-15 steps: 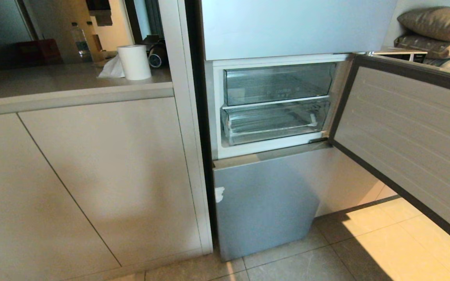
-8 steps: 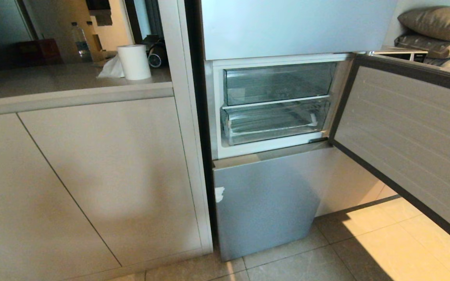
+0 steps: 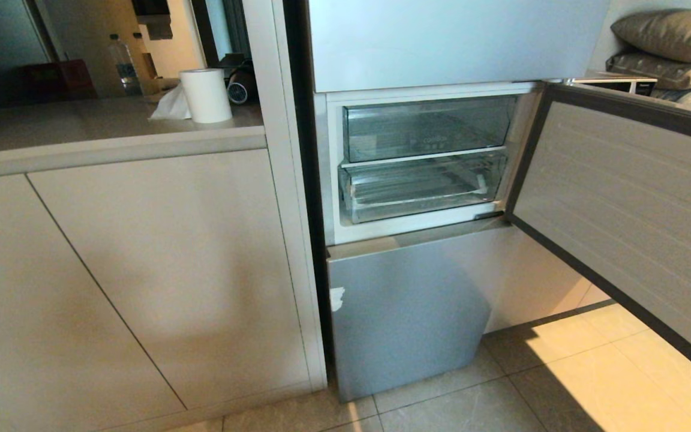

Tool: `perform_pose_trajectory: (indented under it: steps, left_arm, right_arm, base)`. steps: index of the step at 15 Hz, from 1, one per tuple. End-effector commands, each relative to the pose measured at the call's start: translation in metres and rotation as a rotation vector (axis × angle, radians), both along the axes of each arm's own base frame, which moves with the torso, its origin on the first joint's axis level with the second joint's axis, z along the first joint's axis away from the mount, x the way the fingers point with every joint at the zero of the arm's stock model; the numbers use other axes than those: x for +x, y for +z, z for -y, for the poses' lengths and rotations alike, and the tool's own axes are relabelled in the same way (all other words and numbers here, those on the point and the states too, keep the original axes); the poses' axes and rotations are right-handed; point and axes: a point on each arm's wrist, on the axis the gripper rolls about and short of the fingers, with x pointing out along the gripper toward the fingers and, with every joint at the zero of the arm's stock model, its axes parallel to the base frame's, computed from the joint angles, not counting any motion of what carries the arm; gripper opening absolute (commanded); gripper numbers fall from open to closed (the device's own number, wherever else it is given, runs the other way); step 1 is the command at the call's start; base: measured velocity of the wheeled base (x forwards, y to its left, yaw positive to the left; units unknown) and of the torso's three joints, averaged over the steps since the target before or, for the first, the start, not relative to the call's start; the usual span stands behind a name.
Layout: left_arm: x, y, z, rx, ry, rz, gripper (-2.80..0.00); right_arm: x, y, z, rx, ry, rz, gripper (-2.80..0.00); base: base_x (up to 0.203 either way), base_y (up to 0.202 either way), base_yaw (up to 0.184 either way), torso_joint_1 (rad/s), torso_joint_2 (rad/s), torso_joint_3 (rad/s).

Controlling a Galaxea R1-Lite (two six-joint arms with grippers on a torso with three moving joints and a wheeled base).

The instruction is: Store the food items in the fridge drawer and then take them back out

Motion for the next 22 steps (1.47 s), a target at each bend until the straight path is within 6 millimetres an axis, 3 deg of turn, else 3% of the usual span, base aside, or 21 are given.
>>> perform_pose_trajectory:
  steps: [1, 5, 8, 12, 15, 18, 20, 22]
  left_arm:
    - [0.0, 0.0, 0.0, 0.0, 0.0, 0.001, -2.8]
    - [0.0, 0.0, 0.0, 0.0, 0.0, 0.001, -2.8]
    - [0.0, 0.0, 0.0, 0.0, 0.0, 0.001, -2.8]
    - [0.0, 0.0, 0.0, 0.0, 0.0, 0.001, -2.8]
    - [0.0, 0.0, 0.0, 0.0, 0.0, 0.001, -2.8]
    - [0.0, 0.0, 0.0, 0.0, 0.0, 0.001, -2.8]
    - [0.0, 0.0, 0.0, 0.0, 0.0, 0.001, -2.8]
    - [0.0, 0.0, 0.0, 0.0, 0.0, 0.001, -2.8]
  right_arm:
    - [0.01, -0.008, 0.033, 0.094, 0.014, 0.047, -2.8]
    - [0.021, -0.016, 0.059, 0.173, 0.117, 0.059, -2.8]
    - [0.031, -0.027, 0.079, 0.318, 0.297, 0.101, -2.8]
    - [0.029, -0.031, 0.063, 0.49, 0.498, 0.097, -2.8]
    - [0.022, -0.013, 0.038, 0.483, 0.564, 0.099, -2.8]
    - [0.015, 0.027, 0.02, 0.408, 0.585, 0.15, -2.8]
    - [0.011, 0.048, 0.018, 0.377, 0.578, 0.194, -2.8]
    - [0.01, 0.051, 0.031, 0.348, 0.544, 0.213, -2.8]
  base:
    - [0.0, 0.0, 0.0, 0.0, 0.0, 0.0]
    - [0.0, 0.0, 0.0, 0.0, 0.0, 0.0]
    - [0.0, 0.0, 0.0, 0.0, 0.0, 0.0]
    - [0.0, 0.0, 0.0, 0.0, 0.0, 0.0]
    - [0.0, 0.0, 0.0, 0.0, 0.0, 0.0]
    - [0.0, 0.0, 0.0, 0.0, 0.0, 0.0]
    - [0.0, 0.0, 0.0, 0.0, 0.0, 0.0]
    - [0.0, 0.0, 0.0, 0.0, 0.0, 0.0]
